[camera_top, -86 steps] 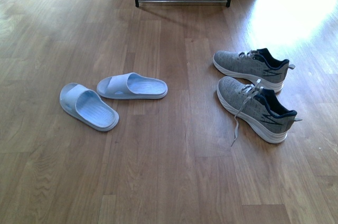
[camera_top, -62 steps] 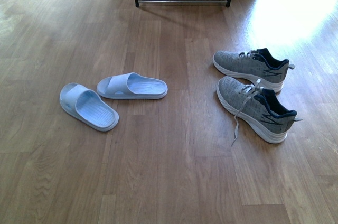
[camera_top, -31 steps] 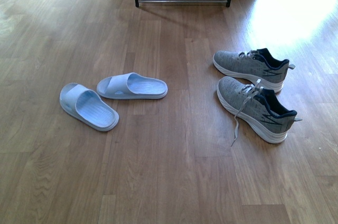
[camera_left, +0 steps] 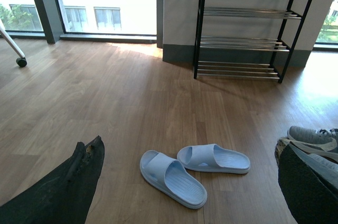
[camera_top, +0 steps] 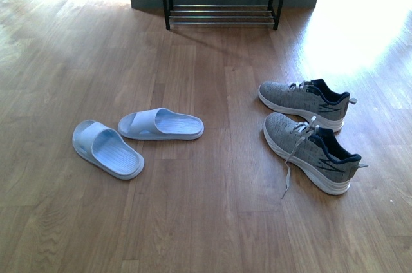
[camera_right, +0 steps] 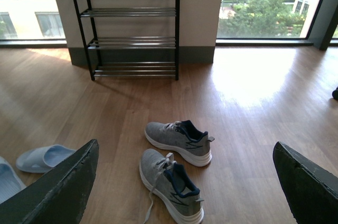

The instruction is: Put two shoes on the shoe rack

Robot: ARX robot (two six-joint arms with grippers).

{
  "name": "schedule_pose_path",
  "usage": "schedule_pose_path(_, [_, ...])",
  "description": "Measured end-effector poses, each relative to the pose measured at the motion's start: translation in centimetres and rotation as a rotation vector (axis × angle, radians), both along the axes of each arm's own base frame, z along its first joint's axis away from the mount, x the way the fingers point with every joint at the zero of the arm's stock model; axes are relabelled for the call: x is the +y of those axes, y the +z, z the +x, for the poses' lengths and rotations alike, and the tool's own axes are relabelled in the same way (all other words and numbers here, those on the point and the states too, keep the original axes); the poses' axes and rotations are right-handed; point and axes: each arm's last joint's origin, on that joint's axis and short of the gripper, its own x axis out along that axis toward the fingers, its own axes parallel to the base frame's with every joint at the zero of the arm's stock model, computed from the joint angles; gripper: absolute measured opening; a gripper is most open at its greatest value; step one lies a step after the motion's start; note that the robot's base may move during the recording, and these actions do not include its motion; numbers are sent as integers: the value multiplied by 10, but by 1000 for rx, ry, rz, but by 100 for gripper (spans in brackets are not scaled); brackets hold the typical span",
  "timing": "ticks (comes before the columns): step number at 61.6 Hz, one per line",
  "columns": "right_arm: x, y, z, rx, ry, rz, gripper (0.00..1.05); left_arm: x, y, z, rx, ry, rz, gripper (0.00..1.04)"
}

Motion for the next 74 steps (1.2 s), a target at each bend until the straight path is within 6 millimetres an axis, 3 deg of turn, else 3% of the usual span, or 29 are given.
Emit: schedule_pose_path(74, [0, 0, 0, 0, 0, 0, 96, 0, 0, 0, 0, 3, 0, 95])
